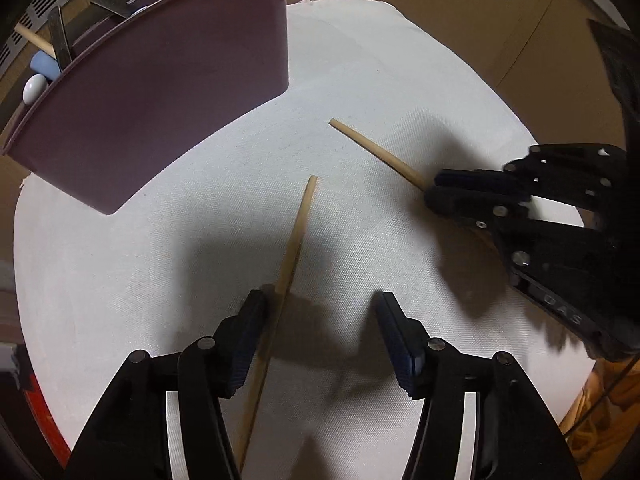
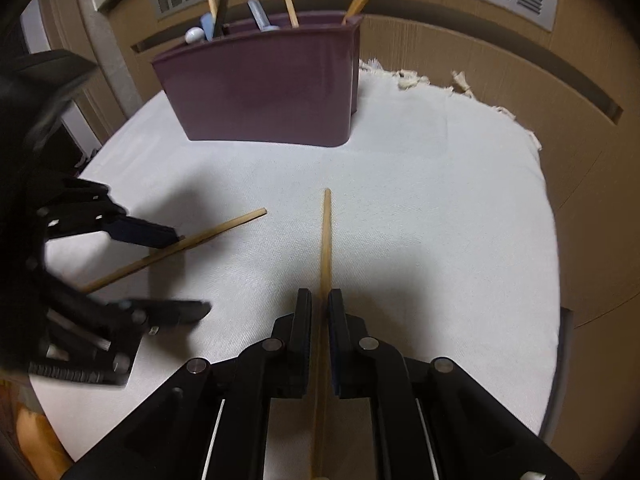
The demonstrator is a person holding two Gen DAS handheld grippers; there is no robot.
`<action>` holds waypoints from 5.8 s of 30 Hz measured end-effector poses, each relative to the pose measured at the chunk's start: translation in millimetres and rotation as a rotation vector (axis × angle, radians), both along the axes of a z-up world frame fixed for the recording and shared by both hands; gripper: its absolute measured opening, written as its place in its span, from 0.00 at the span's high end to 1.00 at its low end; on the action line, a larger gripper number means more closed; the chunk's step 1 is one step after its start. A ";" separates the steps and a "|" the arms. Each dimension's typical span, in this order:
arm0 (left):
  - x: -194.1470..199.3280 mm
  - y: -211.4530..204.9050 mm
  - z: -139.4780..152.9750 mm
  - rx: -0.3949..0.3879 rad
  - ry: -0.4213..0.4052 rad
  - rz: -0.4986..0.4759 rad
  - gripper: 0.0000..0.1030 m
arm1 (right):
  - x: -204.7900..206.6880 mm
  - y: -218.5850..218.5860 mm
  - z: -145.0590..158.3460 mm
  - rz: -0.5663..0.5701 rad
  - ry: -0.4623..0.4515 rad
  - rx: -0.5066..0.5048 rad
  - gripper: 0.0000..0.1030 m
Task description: Organize utensils
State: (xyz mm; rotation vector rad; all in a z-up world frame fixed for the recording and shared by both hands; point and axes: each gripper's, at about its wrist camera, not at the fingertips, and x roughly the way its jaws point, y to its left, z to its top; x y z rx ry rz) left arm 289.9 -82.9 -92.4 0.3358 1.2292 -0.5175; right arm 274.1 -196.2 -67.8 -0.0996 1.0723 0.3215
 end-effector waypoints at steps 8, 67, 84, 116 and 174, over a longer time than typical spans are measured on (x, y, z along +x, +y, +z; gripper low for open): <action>6.6 4.5 2.9 0.004 -0.012 0.028 0.63 | 4.3 8.3 -1.1 0.041 0.024 0.015 0.67; 62.1 109.2 245.1 -0.460 -0.757 0.348 0.94 | 95.3 42.4 230.3 -0.027 -0.548 0.114 0.94; 126.3 114.7 104.1 -0.424 -0.439 0.440 0.92 | 148.6 46.7 96.3 -0.029 -0.224 0.103 0.93; -199.5 92.3 104.8 -0.238 -0.855 0.572 0.00 | -164.1 6.5 107.5 -0.265 -0.603 0.089 0.00; -199.2 86.7 92.0 -0.196 -0.763 0.541 0.00 | -171.0 -1.9 90.0 -0.258 -0.563 0.043 0.00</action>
